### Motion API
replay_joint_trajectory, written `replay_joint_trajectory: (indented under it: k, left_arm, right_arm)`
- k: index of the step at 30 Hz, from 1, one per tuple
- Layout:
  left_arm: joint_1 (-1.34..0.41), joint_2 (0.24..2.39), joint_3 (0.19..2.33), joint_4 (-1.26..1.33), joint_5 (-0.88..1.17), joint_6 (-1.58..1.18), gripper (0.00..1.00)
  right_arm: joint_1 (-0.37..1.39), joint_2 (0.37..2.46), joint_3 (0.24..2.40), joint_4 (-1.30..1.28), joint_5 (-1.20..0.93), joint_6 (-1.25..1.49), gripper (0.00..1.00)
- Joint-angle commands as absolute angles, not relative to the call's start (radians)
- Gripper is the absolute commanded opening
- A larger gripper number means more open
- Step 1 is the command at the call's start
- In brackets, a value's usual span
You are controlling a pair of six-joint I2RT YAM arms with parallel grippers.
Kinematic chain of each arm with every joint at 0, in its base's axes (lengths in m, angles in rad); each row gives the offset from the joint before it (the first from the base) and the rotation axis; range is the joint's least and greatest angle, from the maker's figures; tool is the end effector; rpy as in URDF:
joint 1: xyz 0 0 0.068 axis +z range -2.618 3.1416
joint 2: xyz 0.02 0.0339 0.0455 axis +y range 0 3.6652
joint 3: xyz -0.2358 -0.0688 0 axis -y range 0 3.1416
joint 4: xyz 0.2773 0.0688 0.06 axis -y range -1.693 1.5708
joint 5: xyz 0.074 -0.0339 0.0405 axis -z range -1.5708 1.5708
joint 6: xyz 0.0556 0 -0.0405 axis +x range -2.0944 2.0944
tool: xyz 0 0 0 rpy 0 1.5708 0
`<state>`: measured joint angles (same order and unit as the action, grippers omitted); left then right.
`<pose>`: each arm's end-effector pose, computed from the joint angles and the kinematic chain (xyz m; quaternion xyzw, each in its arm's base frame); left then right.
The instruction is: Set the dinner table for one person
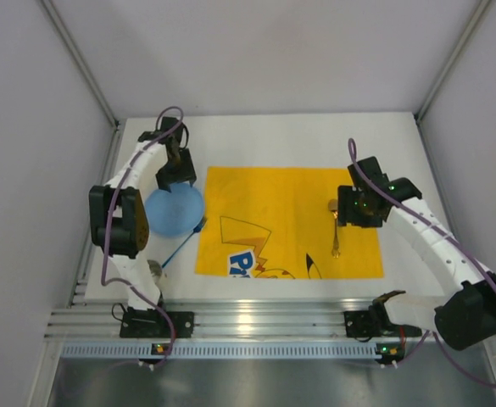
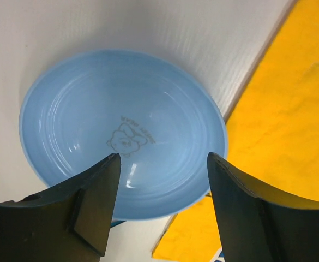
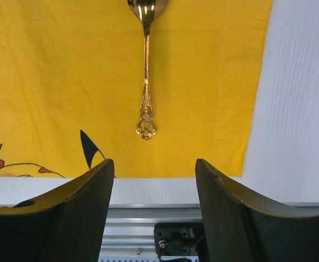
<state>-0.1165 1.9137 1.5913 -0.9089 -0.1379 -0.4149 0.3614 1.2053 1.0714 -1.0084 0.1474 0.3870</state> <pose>0.4223 -0.0417 0.1829 -0.1577 0.9706 0.0213 0.1804 0.2575 0.0886 0.2388 0.0281 0.9742 0.0105 0.2237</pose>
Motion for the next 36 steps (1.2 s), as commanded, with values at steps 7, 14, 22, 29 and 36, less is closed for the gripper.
replay_joint_trajectory:
  k: [7,14,22,29,36]
  left_arm:
    - [-0.313,1.877,1.523,-0.93,-0.196,-0.434,0.69]
    - [-0.351,1.991,1.528,-0.933,-0.276,-0.44,0.65]
    - [-0.351,2.06,1.542,-0.928,-0.318,-0.439,0.27]
    - [-0.351,2.033,1.614,-0.971,-0.38,-0.439,0.0]
    - [-0.403,1.997,1.767,-1.089,-0.491,-0.402,0.0]
  right_arm:
    - [0.351,1.262,1.143,-0.954,0.137,0.39,0.62]
    - [0.351,1.247,1.135,-0.954,0.144,0.387,0.62]
    - [0.351,1.192,1.081,-0.966,0.155,0.391,0.61]
    - [0.351,1.175,1.08,-0.979,0.169,0.391,0.61]
    - [0.351,1.18,1.104,-0.986,0.164,0.385,0.61]
